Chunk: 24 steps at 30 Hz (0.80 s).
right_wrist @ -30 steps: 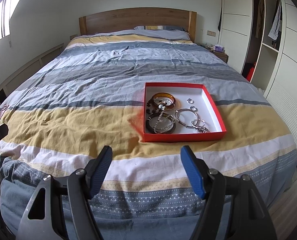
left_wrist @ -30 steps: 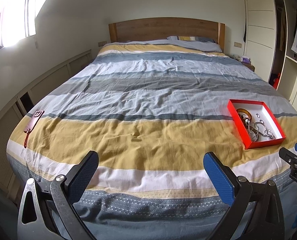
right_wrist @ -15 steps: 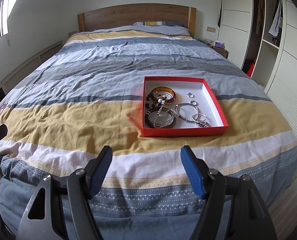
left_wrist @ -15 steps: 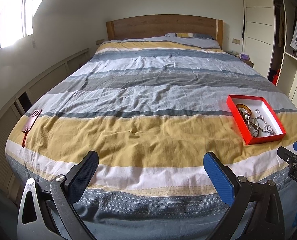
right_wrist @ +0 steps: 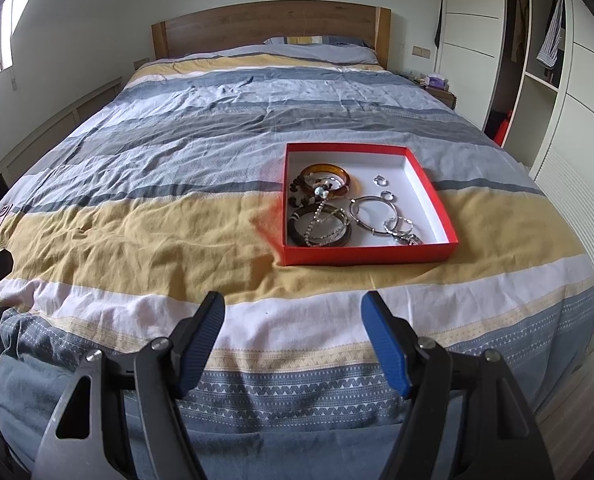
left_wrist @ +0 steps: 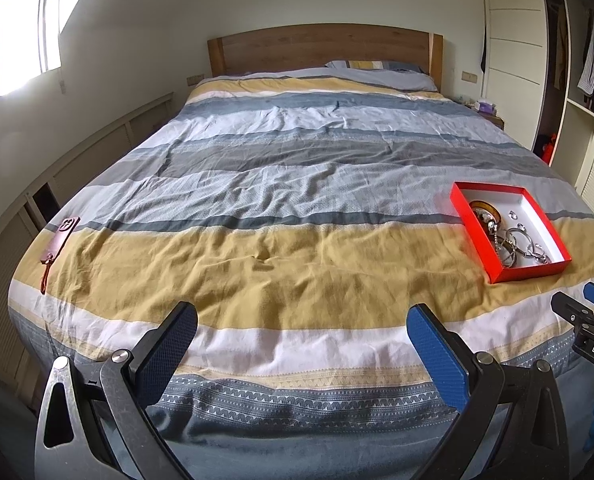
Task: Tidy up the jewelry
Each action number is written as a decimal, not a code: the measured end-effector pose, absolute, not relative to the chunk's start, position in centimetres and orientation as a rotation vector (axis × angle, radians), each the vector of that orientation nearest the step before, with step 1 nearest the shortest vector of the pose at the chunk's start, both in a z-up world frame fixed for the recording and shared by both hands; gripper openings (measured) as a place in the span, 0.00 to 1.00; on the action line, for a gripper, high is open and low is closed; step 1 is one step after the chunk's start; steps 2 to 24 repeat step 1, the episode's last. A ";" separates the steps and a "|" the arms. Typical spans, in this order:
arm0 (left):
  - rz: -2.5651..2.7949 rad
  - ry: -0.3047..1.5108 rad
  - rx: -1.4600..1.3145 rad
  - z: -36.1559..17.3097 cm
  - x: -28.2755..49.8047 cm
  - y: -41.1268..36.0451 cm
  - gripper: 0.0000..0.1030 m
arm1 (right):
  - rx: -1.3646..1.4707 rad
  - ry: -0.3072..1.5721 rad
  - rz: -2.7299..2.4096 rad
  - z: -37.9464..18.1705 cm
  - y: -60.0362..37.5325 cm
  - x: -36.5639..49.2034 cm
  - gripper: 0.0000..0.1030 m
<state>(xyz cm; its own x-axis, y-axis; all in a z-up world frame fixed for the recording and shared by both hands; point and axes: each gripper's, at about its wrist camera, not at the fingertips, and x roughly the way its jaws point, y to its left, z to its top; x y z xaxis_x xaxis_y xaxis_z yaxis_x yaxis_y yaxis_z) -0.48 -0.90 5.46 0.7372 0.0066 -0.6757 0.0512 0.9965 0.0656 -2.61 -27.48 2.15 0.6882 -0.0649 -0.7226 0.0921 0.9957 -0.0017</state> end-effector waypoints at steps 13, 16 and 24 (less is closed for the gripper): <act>-0.025 0.742 0.082 5.4 -0.5 -1.0 0.99 | 0.036 0.808 -0.088 2.1 -27.5 -2.6 0.67; -0.025 0.742 0.082 5.4 -0.5 -1.0 0.99 | 0.036 0.808 -0.088 2.1 -27.5 -2.6 0.67; -0.025 0.742 0.082 5.4 -0.5 -1.0 0.99 | 0.036 0.808 -0.088 2.1 -27.5 -2.6 0.67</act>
